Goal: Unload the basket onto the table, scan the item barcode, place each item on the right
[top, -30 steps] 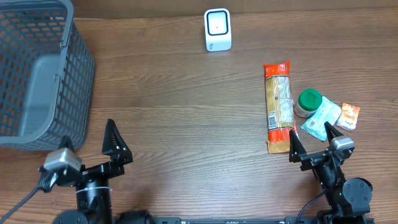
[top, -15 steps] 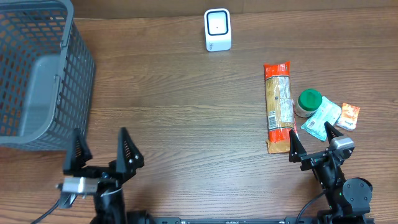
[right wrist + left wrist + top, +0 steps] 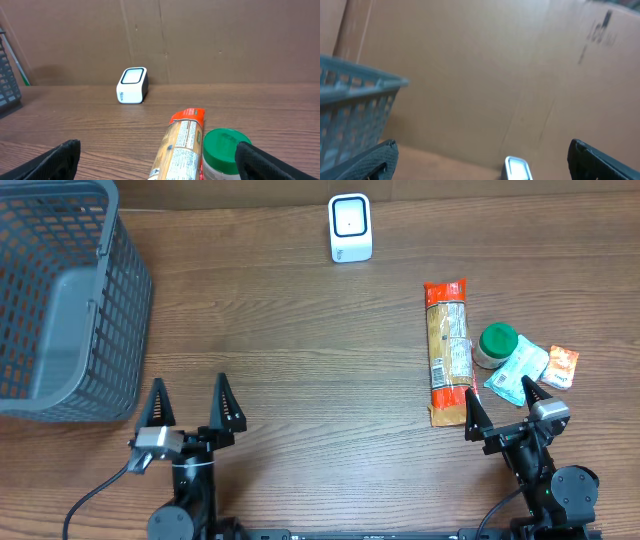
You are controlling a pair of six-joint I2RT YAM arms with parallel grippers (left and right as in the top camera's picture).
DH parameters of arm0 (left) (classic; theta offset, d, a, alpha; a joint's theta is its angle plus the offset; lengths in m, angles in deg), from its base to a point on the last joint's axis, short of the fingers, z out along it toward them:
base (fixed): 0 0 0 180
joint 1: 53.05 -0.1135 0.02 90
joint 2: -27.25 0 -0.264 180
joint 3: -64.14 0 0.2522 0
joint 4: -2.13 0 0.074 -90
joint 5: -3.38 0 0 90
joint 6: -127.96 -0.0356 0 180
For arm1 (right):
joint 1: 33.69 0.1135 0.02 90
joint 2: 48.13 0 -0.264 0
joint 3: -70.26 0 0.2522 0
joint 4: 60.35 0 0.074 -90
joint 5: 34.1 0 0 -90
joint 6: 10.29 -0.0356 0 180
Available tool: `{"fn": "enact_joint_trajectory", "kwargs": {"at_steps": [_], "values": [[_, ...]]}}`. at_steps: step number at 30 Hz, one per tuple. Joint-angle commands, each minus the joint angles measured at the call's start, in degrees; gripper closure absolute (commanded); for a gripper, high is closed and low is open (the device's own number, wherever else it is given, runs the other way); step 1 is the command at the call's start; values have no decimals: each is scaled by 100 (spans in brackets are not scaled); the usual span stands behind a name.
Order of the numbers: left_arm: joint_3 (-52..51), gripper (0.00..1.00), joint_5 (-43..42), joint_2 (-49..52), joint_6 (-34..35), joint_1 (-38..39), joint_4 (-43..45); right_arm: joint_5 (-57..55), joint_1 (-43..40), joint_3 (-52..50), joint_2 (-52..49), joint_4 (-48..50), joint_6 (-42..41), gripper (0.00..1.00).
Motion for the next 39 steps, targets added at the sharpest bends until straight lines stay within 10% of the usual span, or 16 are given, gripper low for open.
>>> {"fn": "enact_joint_trajectory", "kwargs": {"at_steps": [1, 39], "values": [[-267, 0, -59, -68, 103, -17, 31, 31, -26, -61, 42, 24, -13, 0], [-603, 0, -35, -68, -1554, 22, -1814, 31, -26, -61, 42, 24, -13, 0]]}}
